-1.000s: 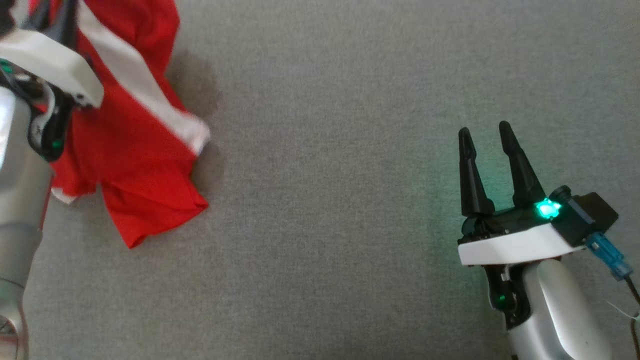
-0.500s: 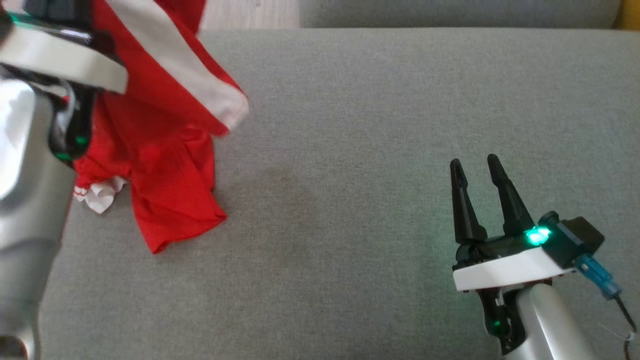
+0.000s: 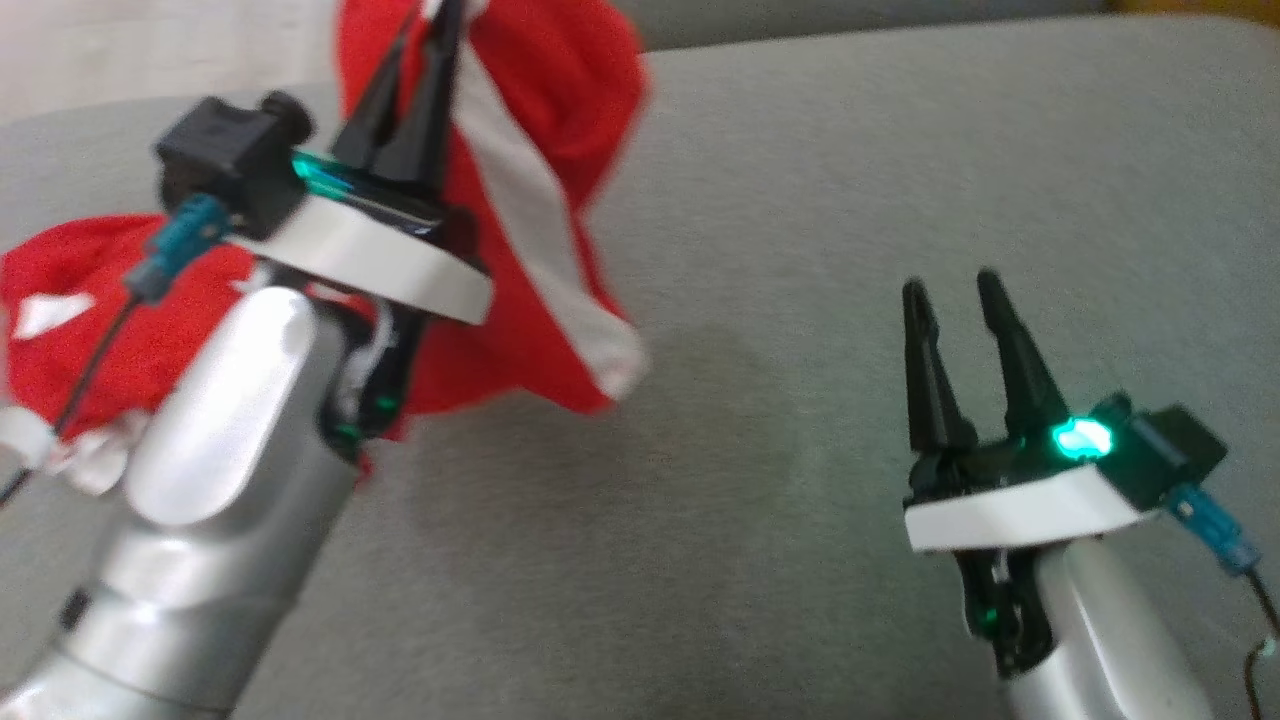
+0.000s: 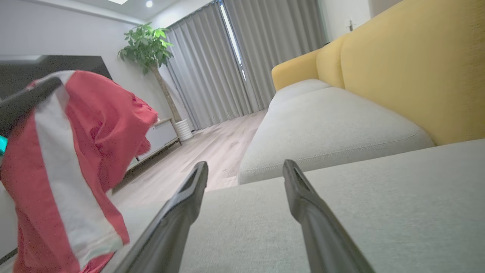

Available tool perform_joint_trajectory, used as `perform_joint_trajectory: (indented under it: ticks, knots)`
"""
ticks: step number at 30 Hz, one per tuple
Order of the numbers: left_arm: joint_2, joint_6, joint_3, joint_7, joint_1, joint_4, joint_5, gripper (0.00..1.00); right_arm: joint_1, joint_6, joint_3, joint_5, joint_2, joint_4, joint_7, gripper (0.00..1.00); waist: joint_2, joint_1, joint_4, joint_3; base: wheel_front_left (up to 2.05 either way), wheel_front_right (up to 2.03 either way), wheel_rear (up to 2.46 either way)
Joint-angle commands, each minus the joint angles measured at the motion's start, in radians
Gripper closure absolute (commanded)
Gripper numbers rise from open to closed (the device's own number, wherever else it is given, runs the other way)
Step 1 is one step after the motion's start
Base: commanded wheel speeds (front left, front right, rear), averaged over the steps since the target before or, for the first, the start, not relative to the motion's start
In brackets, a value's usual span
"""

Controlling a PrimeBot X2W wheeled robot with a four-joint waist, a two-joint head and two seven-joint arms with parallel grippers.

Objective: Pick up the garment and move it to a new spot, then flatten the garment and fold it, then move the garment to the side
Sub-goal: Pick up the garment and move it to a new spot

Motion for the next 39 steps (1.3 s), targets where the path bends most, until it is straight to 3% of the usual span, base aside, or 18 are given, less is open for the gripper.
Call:
perform_joint_trajectory:
  ticks: [1, 7, 11, 12, 13, 14, 19, 26, 34, 39]
  knots:
    - [0.0, 0.011, 0.029, 0.0, -0.053, -0.035, -0.002, 1.0, -0.055, -0.001, 0.023, 0.012, -0.003, -0.047, -0.011, 0.0, -0.0001, 0.0001, -0.096, 0.049, 0.0, 0.0, 0.0]
    - [-0.123, 0.044, 0.011, -0.042, -0.111, -0.028, -0.008, 1.0, -0.098, -0.001, 0.036, 0.059, -0.003, -0.084, -0.011, 0.0, -0.0001, 0.0001, -0.248, 0.104, 0.0, 0.0, 0.0]
    - [-0.184, 0.059, -0.004, -0.082, -0.131, 0.031, -0.004, 1.0, -0.098, -0.001, 0.034, 0.071, -0.003, -0.098, -0.011, 0.0, -0.0001, 0.0001, -0.297, 0.11, 0.0, 0.0, 0.0]
    - [-0.191, 0.065, -0.006, -0.09, -0.132, 0.055, -0.001, 0.92, -0.097, -0.001, 0.03, 0.071, -0.003, -0.101, -0.011, 0.0, -0.0001, 0.0001, -0.301, 0.11, 0.0, 0.0, 0.0]
    - [-0.195, 0.07, -0.01, -0.098, -0.131, 0.079, 0.003, 0.23, -0.096, -0.001, 0.027, 0.07, -0.003, -0.103, -0.011, 0.0, -0.0001, 0.0001, -0.303, 0.11, 0.0, 0.0, 0.0]
    - [-0.197, 0.073, -0.012, -0.106, -0.128, 0.104, 0.007, 0.0, -0.095, -0.001, 0.025, 0.07, -0.003, -0.104, -0.011, 0.0, -0.0001, 0.0001, -0.303, 0.109, 0.0, 0.0, 0.0]
    - [-0.174, 0.069, -0.023, -0.148, -0.075, 0.213, 0.024, 0.0, -0.084, -0.001, -0.005, 0.05, -0.003, -0.108, -0.011, 0.0, -0.0001, 0.0001, -0.259, 0.095, 0.0, 0.0, 0.0]
    - [-0.12, 0.048, 0.016, -0.197, 0.041, 0.251, 0.029, 0.0, -0.052, -0.001, -0.045, -0.009, -0.003, -0.086, -0.011, 0.0, -0.0001, 0.0001, -0.118, 0.048, 0.0, 0.0, 0.0]
    - [-0.02, 0.054, 0.083, -0.205, 0.252, 0.102, 0.17, 0.0, -0.004, -0.001, -0.076, -0.058, -0.003, -0.042, -0.011, 0.0, -0.0001, 0.0001, 0.004, -0.024, 0.0, 0.0, 0.0]
    - [-0.045, 0.075, 0.147, -0.205, 0.436, -0.01, 0.236, 0.0, 0.039, -0.001, -0.088, -0.059, -0.003, -0.009, -0.011, 0.0, -0.0001, 0.0001, 0.045, -0.07, 0.0, 0.0, 0.0]
